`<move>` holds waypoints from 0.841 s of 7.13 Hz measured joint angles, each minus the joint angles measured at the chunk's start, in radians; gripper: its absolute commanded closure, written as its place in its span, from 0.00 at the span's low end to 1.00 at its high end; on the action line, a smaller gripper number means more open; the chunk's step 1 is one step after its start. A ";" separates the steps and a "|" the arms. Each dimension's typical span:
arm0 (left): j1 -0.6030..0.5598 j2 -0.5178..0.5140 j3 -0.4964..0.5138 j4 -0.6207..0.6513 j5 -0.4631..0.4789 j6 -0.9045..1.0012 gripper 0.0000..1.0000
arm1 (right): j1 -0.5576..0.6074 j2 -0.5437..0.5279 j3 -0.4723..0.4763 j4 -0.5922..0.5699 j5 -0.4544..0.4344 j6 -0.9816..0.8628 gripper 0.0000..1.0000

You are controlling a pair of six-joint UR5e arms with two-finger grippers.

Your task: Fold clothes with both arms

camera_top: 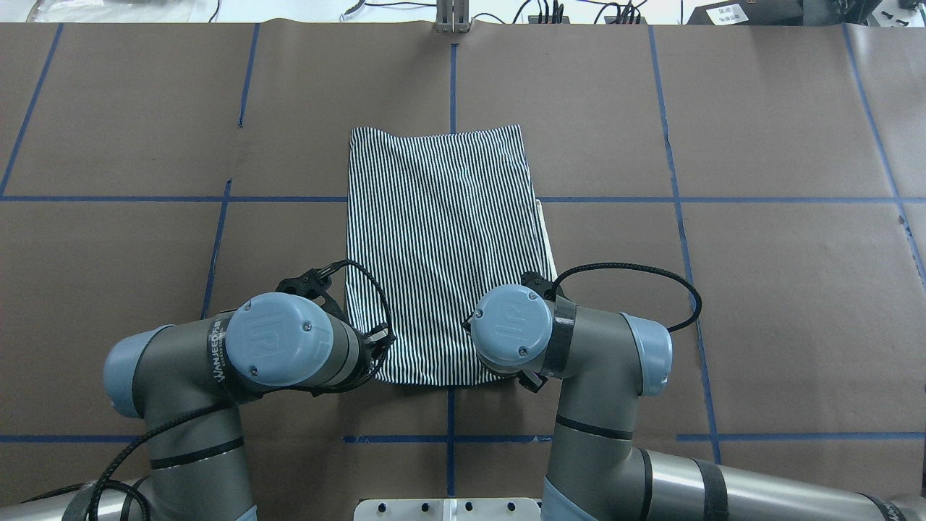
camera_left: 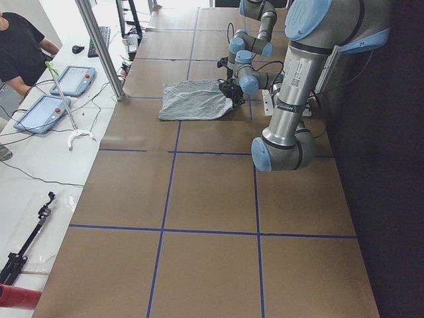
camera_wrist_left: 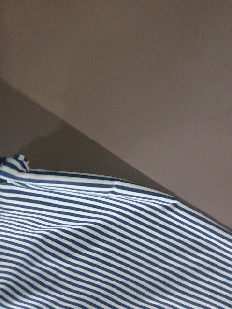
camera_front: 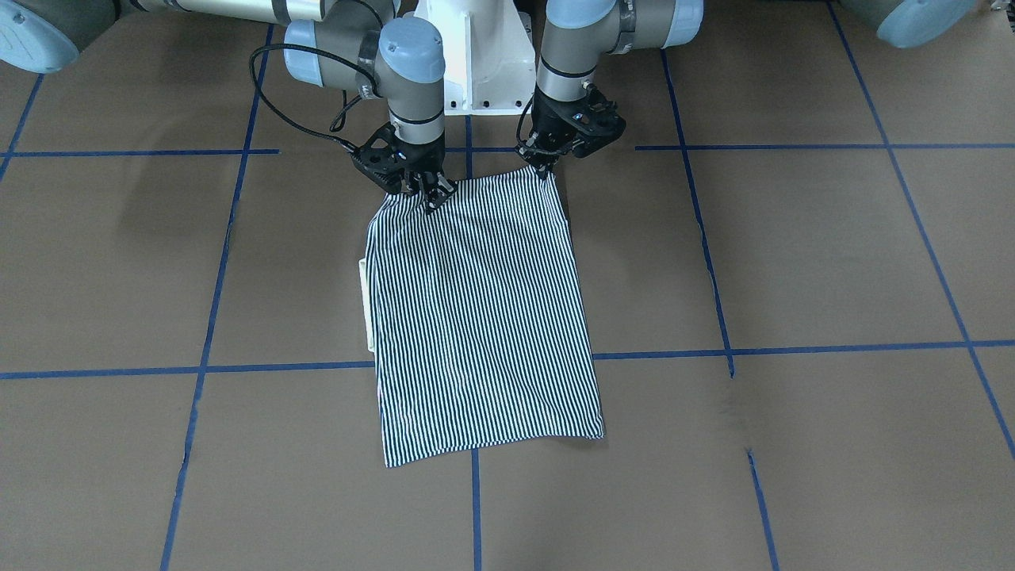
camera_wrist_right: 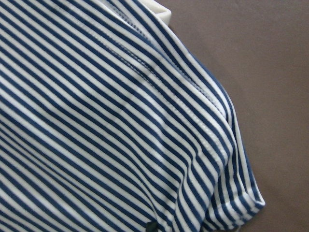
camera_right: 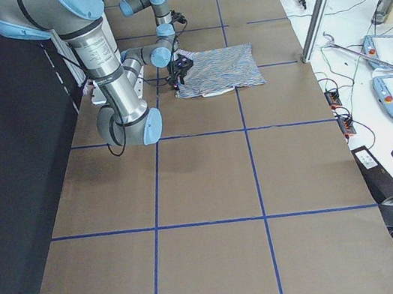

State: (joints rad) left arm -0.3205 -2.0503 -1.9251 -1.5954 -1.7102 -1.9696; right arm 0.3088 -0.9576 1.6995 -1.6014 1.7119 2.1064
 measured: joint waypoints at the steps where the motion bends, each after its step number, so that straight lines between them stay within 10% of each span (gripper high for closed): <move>1: 0.000 -0.001 0.000 0.000 0.000 0.000 1.00 | 0.001 0.001 0.000 0.000 0.000 0.001 1.00; 6: 0.007 0.000 -0.007 0.001 0.001 0.001 1.00 | 0.007 -0.026 0.079 0.001 0.014 0.000 1.00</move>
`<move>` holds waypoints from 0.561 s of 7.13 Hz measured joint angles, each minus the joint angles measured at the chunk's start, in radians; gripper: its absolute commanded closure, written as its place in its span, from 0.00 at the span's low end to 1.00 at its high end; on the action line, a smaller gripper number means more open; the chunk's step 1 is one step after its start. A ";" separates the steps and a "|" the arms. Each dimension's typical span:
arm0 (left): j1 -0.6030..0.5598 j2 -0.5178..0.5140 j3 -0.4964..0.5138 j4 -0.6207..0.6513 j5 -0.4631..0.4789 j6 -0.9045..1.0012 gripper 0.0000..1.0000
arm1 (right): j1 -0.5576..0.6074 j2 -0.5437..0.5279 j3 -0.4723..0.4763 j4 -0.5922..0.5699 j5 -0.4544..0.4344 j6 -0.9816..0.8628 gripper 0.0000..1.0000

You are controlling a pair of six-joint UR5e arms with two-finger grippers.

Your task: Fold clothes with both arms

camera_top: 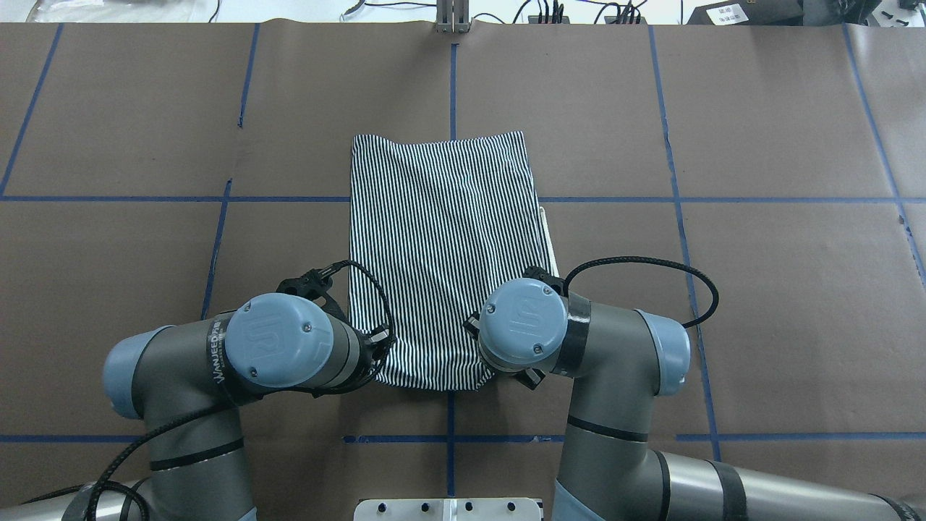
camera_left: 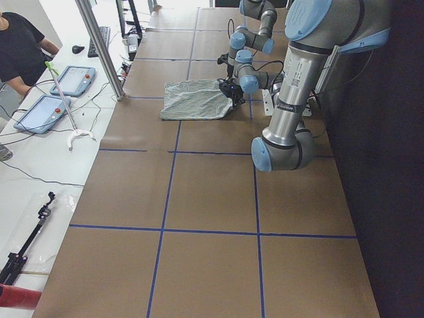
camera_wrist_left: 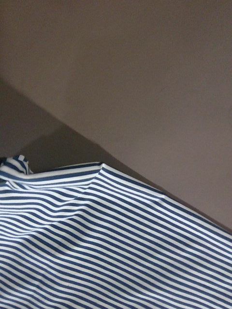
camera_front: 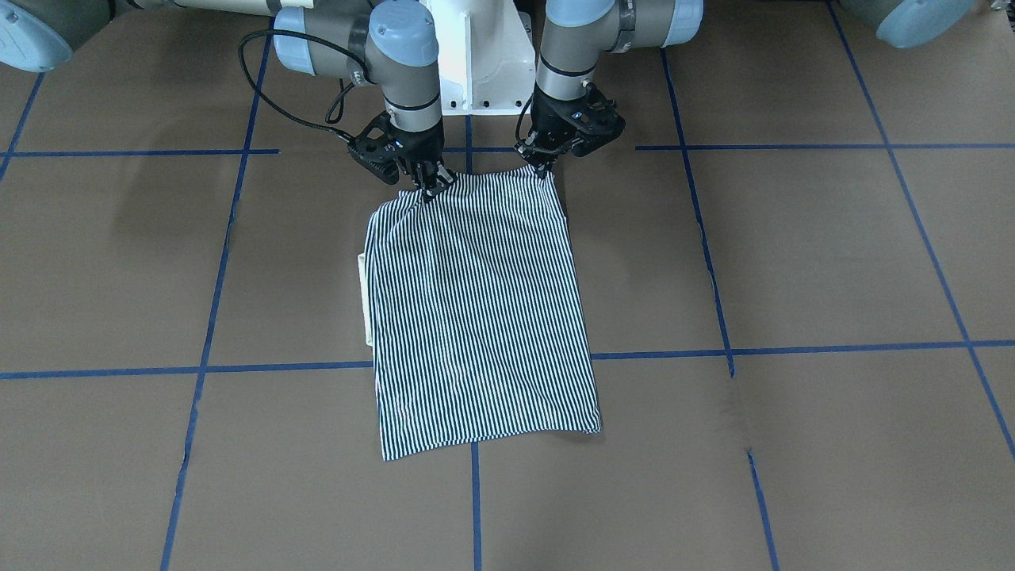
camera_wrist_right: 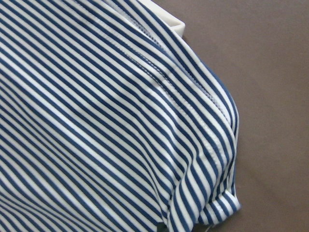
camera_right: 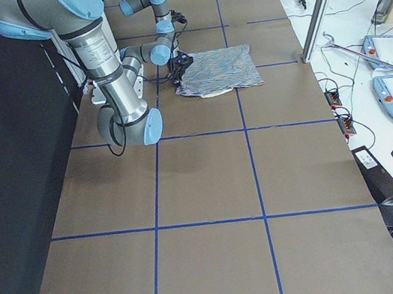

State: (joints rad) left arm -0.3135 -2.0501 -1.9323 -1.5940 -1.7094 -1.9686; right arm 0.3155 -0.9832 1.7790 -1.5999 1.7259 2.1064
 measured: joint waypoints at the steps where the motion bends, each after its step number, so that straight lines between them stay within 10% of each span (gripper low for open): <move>1: 0.020 0.003 -0.017 0.015 0.001 0.000 1.00 | -0.004 -0.021 0.039 0.000 0.005 0.000 1.00; 4: 0.110 0.041 -0.127 0.090 0.003 0.001 1.00 | -0.056 -0.053 0.134 0.000 0.010 0.004 1.00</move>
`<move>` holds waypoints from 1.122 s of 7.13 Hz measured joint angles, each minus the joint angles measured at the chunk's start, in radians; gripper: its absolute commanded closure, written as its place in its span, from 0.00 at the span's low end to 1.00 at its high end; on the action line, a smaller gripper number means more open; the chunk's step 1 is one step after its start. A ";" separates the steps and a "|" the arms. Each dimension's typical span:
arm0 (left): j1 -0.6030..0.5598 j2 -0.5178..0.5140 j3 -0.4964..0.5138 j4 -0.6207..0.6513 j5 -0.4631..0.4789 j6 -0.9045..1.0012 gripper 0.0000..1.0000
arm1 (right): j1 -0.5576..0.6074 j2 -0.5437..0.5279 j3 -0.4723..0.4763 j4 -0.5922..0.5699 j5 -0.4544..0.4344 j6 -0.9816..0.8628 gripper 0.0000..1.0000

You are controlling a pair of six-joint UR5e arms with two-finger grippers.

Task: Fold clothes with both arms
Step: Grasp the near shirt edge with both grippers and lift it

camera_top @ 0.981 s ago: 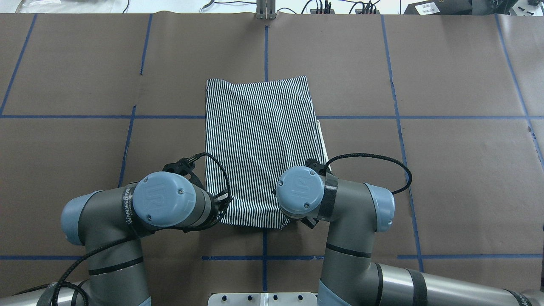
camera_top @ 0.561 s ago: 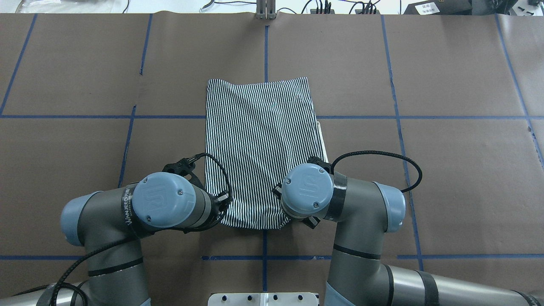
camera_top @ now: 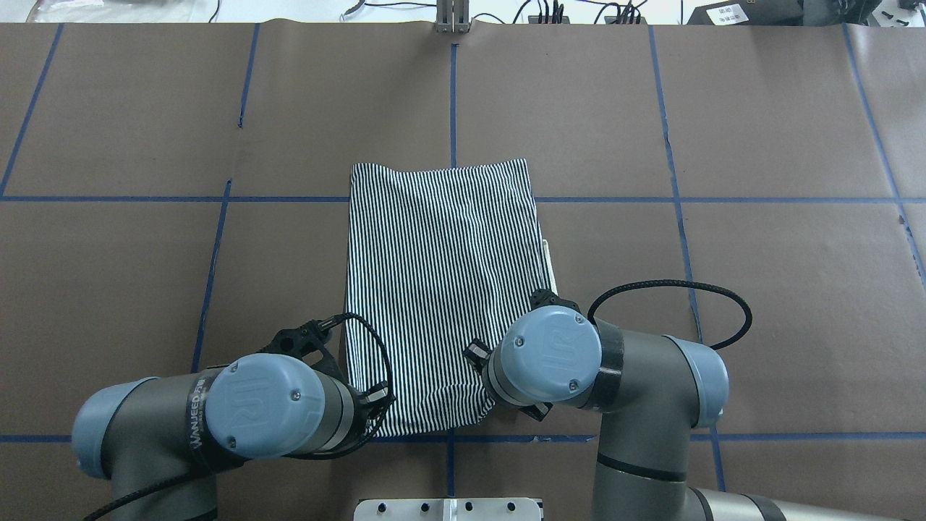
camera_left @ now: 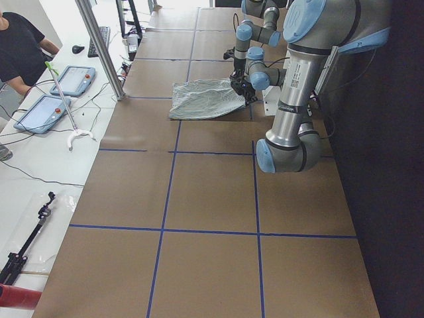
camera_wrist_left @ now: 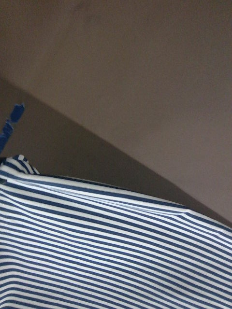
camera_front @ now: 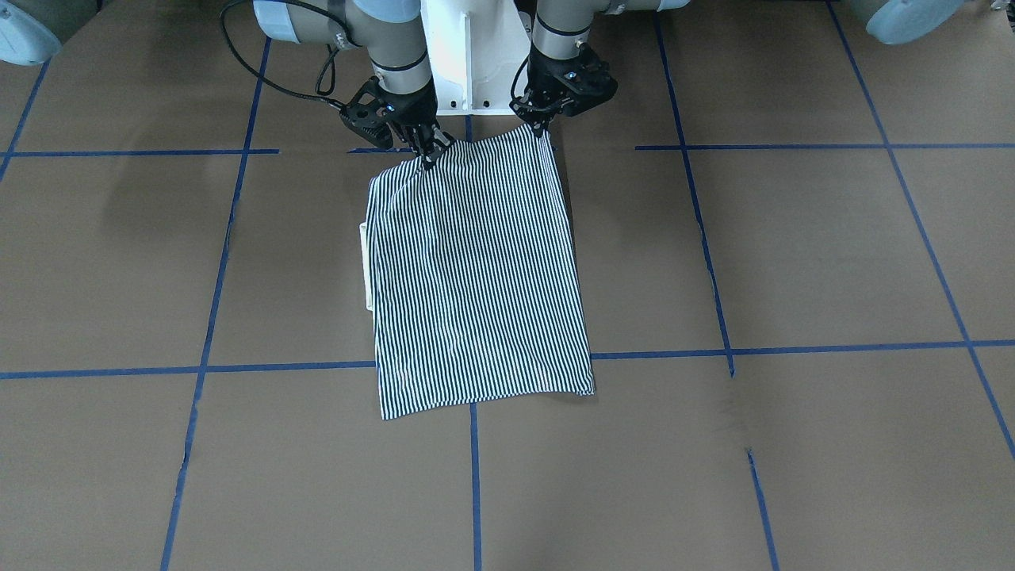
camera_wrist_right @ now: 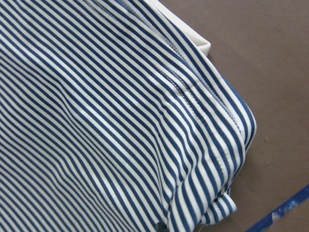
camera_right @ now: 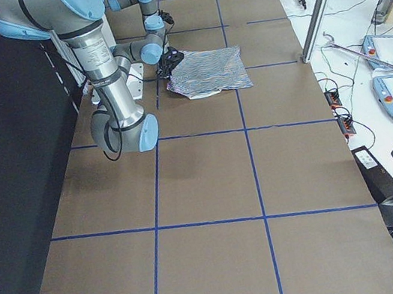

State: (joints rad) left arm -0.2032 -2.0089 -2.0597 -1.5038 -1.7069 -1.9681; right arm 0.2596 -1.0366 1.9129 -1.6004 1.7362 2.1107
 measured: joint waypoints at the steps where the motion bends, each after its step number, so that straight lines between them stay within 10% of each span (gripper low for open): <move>1: 0.015 0.005 -0.012 0.008 0.000 0.000 1.00 | -0.014 -0.002 0.016 0.000 0.000 0.001 1.00; 8: -0.126 -0.011 0.050 -0.047 -0.003 0.125 1.00 | 0.089 0.020 -0.087 0.134 -0.022 -0.042 1.00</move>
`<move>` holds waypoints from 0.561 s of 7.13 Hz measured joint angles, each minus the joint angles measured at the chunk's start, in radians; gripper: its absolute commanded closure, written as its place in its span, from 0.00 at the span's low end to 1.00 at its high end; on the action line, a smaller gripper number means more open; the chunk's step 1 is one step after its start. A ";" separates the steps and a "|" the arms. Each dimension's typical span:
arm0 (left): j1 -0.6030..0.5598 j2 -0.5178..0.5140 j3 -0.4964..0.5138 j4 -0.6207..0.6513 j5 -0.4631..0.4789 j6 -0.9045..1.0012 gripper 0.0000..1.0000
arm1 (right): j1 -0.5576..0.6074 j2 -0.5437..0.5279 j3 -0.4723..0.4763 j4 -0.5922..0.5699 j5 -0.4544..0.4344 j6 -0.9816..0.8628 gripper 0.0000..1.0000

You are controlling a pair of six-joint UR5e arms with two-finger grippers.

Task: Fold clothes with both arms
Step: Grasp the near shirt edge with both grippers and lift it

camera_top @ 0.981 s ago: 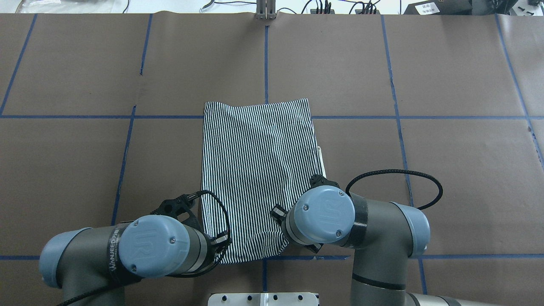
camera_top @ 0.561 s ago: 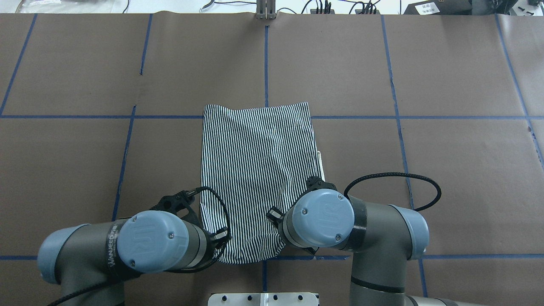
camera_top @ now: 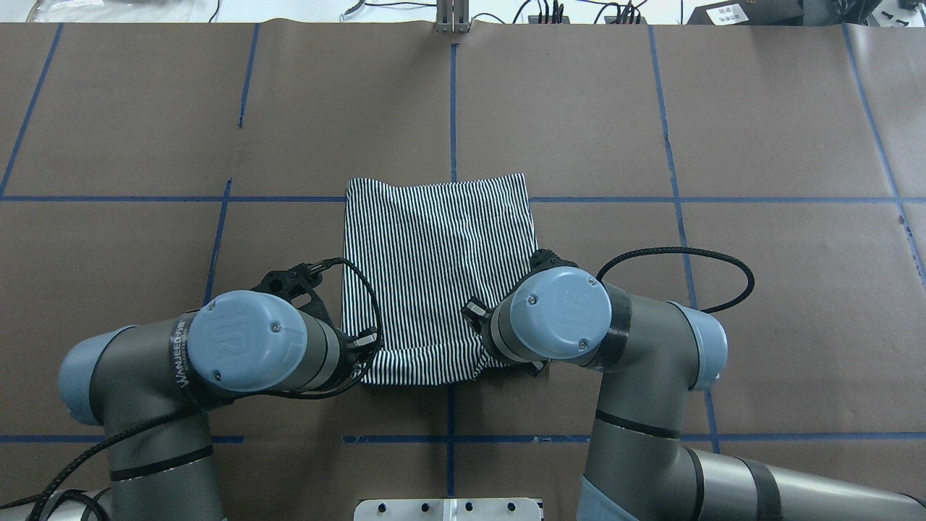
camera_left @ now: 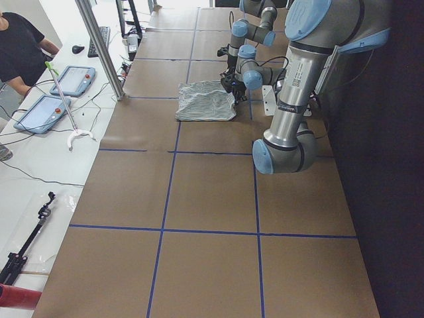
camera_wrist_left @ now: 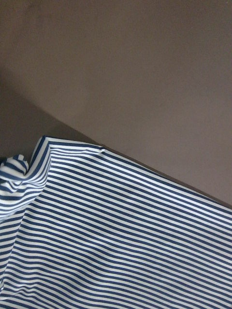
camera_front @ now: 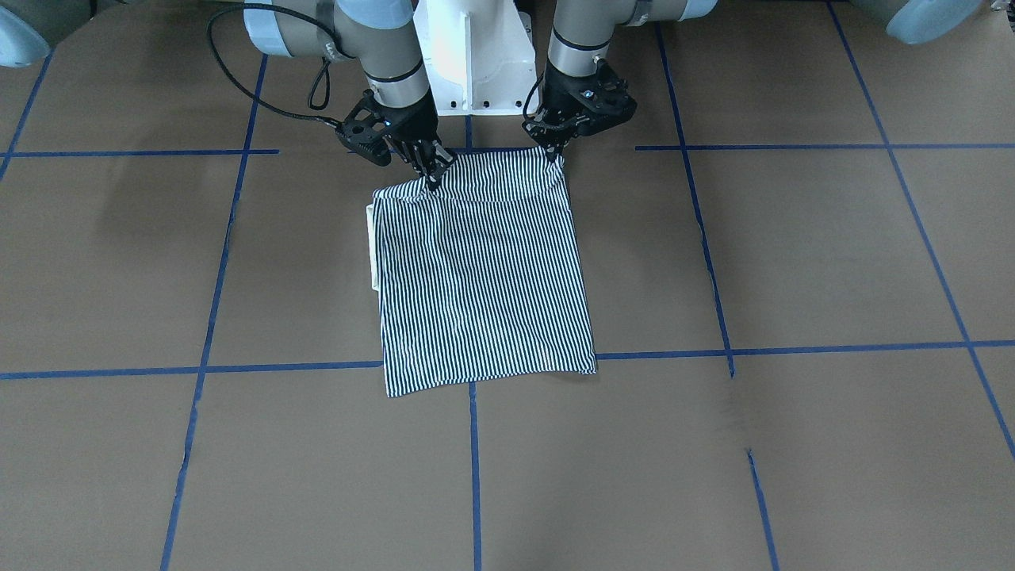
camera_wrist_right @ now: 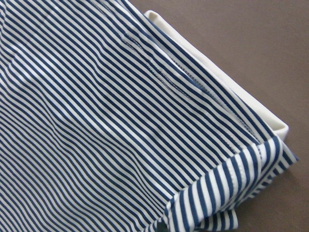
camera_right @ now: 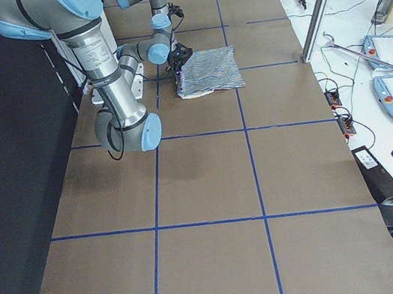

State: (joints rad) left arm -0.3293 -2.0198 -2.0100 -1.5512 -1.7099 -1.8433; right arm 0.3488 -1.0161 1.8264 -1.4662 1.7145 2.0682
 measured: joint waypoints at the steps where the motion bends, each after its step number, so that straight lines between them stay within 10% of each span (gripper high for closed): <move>1: -0.009 0.000 0.022 -0.038 0.000 0.001 1.00 | 0.019 0.013 -0.040 0.048 -0.001 -0.001 1.00; 4: -0.066 -0.009 0.049 -0.079 -0.002 0.008 1.00 | 0.067 0.052 -0.093 0.083 -0.001 -0.020 1.00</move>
State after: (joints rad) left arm -0.3957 -2.0284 -1.9605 -1.6302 -1.7118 -1.8352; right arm 0.4156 -0.9638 1.7338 -1.3835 1.7135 2.0483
